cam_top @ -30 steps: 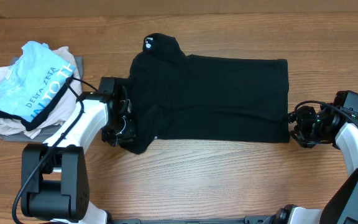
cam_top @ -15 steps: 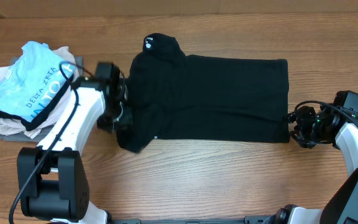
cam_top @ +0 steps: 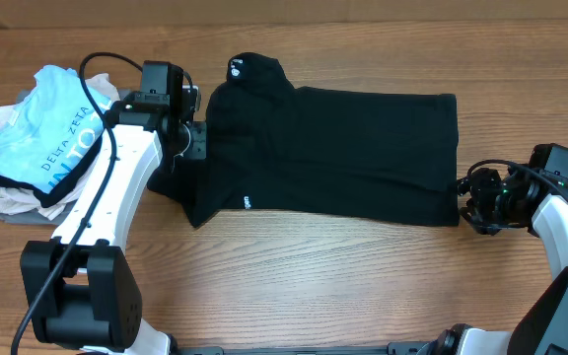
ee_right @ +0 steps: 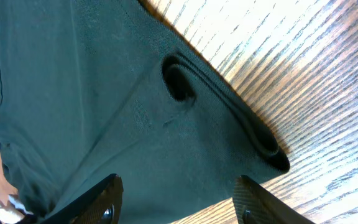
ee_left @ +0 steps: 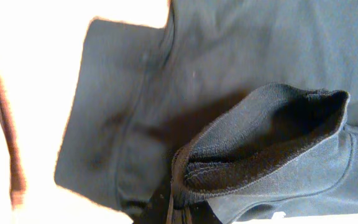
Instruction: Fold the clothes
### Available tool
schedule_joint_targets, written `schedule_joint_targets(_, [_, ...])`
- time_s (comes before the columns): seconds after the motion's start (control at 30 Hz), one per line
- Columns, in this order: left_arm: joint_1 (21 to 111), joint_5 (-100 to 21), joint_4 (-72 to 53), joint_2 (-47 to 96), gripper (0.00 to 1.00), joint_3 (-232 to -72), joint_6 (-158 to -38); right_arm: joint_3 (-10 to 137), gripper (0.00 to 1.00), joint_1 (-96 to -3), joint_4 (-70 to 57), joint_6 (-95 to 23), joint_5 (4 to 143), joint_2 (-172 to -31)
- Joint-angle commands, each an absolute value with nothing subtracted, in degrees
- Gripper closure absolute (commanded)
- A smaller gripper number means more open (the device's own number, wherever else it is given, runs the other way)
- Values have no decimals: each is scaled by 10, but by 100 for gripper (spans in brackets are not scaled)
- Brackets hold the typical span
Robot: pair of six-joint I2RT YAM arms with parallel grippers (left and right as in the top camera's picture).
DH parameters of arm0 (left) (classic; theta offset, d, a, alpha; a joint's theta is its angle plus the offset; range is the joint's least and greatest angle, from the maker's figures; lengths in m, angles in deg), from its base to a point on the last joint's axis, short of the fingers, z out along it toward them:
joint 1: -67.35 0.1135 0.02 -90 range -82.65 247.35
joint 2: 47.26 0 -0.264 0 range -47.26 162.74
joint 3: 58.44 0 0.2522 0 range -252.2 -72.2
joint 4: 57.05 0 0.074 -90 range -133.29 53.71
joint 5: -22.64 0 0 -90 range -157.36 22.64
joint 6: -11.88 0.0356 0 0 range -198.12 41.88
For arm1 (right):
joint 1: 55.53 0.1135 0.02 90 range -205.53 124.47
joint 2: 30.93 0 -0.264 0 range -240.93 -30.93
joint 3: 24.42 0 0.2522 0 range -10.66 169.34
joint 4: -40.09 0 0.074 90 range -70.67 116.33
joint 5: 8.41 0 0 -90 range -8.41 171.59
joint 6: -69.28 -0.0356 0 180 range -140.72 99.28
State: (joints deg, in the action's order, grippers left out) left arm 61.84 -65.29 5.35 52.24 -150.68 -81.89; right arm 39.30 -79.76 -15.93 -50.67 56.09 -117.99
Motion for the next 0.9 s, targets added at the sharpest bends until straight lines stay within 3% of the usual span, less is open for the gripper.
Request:
schedule_joint_targets(0.0, [622, -663, 35, 524, 93, -1517, -773, 407, 39, -795, -158, -503, 560, -1181])
schedule_joint_targets(0.53, [621, -639, -70, 526, 87, -1511, -613, 407, 39, -795, -164, -504, 580, -1181])
schedule_joint_targets(0.83, [620, -586, -87, 565, 84, -1511, -607, 407, 39, -795, -165, -504, 580, -1181])
schedule_joint_targets(0.87, [620, -586, -78, 571, 78, -1511, -624, 407, 39, -795, -165, -504, 580, -1181])
